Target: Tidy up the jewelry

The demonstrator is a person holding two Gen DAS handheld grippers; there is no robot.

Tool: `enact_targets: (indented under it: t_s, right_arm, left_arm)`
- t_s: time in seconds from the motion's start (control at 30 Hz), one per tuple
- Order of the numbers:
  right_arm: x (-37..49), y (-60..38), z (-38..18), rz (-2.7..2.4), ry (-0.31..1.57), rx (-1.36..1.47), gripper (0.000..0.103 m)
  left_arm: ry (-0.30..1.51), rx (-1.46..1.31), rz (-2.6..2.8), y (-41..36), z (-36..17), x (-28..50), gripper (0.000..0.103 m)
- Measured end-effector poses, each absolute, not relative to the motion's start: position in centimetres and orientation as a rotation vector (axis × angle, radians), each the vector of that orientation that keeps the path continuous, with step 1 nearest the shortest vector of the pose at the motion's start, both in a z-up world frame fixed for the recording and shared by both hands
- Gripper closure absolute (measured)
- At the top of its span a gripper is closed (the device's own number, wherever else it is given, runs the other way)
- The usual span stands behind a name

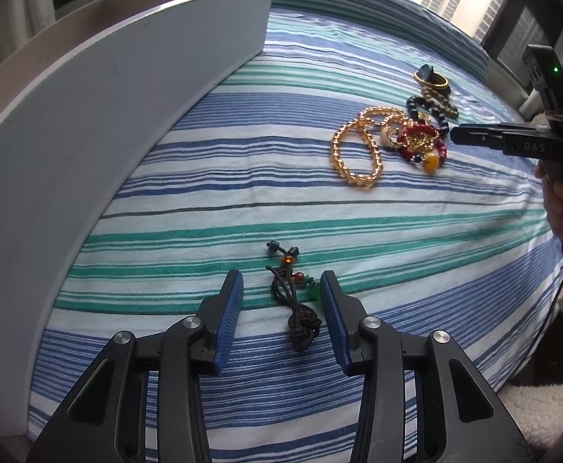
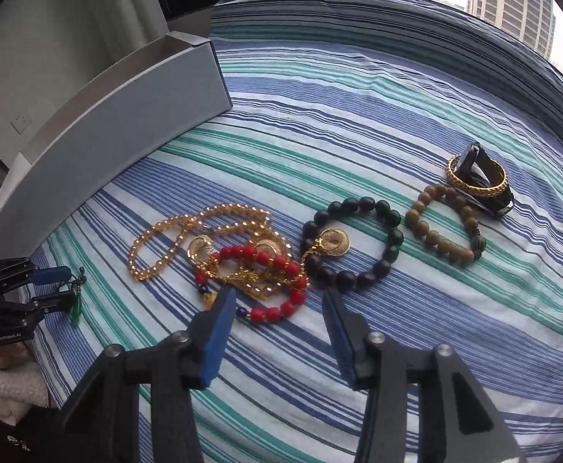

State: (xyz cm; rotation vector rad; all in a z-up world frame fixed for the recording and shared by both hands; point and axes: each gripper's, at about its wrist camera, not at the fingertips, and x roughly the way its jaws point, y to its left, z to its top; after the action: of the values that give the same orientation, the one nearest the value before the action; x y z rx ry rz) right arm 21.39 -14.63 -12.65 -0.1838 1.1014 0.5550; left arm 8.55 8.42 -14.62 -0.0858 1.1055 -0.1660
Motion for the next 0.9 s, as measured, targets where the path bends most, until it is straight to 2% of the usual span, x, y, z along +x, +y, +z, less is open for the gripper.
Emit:
enact_targets:
  t_s: [0.13, 0.27, 0.47, 0.5, 0.6, 0.67, 0.73, 0.9]
  right_arm:
    - [21.8, -15.9, -13.2, 0.559, 1.168, -0.057, 0.057]
    - [19.5, -13.8, -12.2, 0.623, 1.119, -0.183, 0.057]
    - [25.7, -20.2, -13.0, 0.302, 1.119, 0.06, 0.058]
    - [26.7, -20.8, -13.3, 0.28, 1.121, 0.087, 0.064]
    - [29.2, -21.0, -13.9, 0.265, 1.14, 0.074, 0.073]
    - [30.3, -21.5, -14.5, 0.273, 1.178, 0.13, 0.074]
    - [30.6, -22.0, -14.4, 0.279, 1.188, 0.177, 0.074]
    - [30.6, -24.0, -13.2, 0.182, 1.166, 0.234, 0.074]
  left_arm:
    - [1.105, -0.085, -0.165, 8.5, -14.6, 8.4, 0.059]
    - [1.101, -0.078, -0.161, 8.4, -14.6, 8.3, 0.059]
    - [1.092, -0.076, -0.162, 8.2, -14.6, 8.2, 0.061]
    - [1.093, -0.079, -0.166, 8.1, -14.6, 8.2, 0.063]
    - [1.095, -0.083, -0.173, 8.1, -14.6, 8.2, 0.073]
    - [1.091, -0.073, -0.17, 7.9, -14.5, 8.2, 0.08]
    - [1.088, -0.065, -0.165, 7.8, -14.5, 8.2, 0.093]
    - [1.091, -0.029, -0.153, 7.5, -14.8, 8.3, 0.096]
